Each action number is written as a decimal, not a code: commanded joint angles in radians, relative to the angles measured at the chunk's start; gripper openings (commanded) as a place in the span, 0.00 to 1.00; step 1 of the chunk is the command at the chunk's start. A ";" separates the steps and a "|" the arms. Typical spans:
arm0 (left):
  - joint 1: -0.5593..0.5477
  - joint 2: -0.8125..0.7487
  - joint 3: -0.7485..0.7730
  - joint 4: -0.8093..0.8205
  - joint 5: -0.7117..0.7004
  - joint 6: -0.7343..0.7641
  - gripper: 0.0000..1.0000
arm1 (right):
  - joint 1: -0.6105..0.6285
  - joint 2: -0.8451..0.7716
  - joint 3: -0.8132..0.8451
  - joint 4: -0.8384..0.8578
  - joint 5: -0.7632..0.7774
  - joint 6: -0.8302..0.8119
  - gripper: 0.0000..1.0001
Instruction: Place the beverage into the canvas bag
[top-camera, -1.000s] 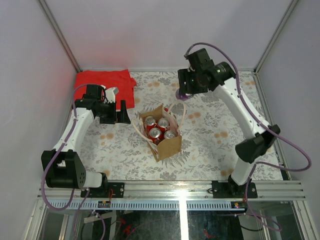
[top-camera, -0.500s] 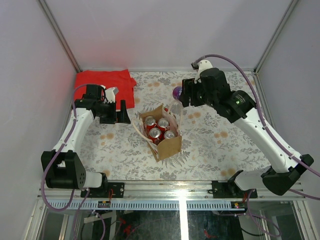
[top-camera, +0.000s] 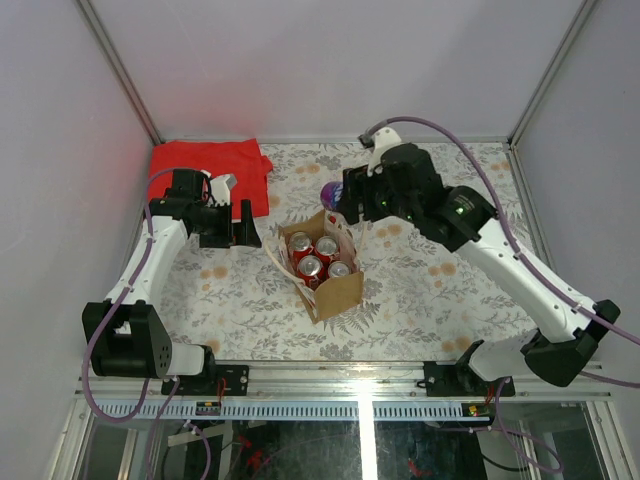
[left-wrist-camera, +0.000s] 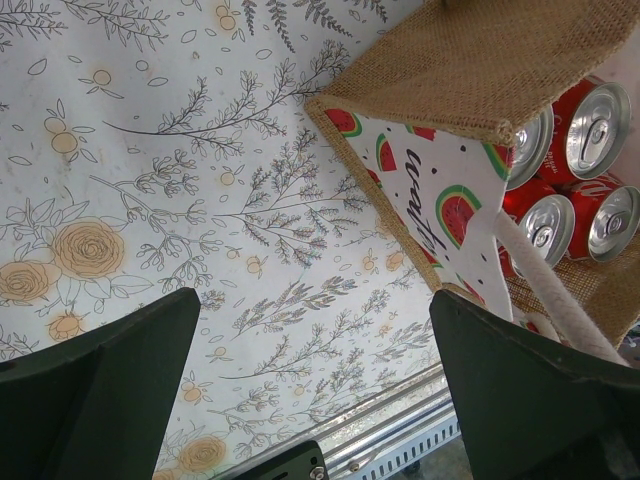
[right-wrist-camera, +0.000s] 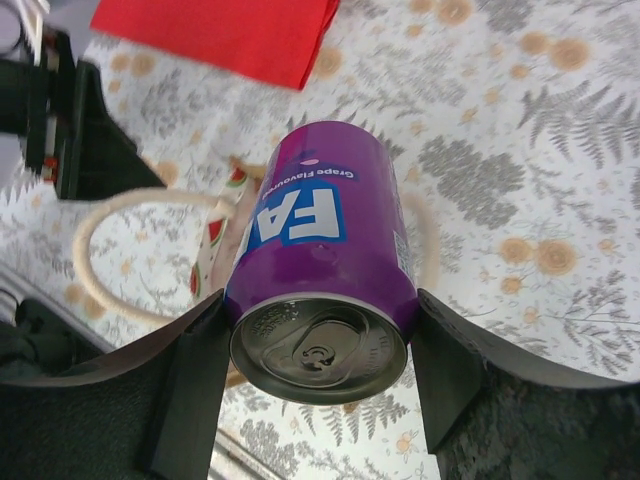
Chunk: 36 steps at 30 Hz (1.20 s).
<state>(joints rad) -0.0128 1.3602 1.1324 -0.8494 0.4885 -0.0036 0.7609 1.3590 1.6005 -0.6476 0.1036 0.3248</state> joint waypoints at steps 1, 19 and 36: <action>-0.005 -0.008 0.009 0.016 0.010 -0.008 1.00 | 0.110 0.037 0.032 0.032 0.024 0.028 0.00; -0.007 -0.012 0.000 0.013 0.012 -0.004 1.00 | 0.209 0.203 0.145 -0.223 0.057 0.067 0.00; -0.006 -0.006 -0.012 0.022 0.023 -0.001 1.00 | 0.283 0.258 0.142 -0.304 0.016 0.079 0.00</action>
<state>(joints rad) -0.0128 1.3602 1.1324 -0.8494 0.4900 -0.0036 1.0252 1.6154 1.6844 -0.9619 0.1371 0.4019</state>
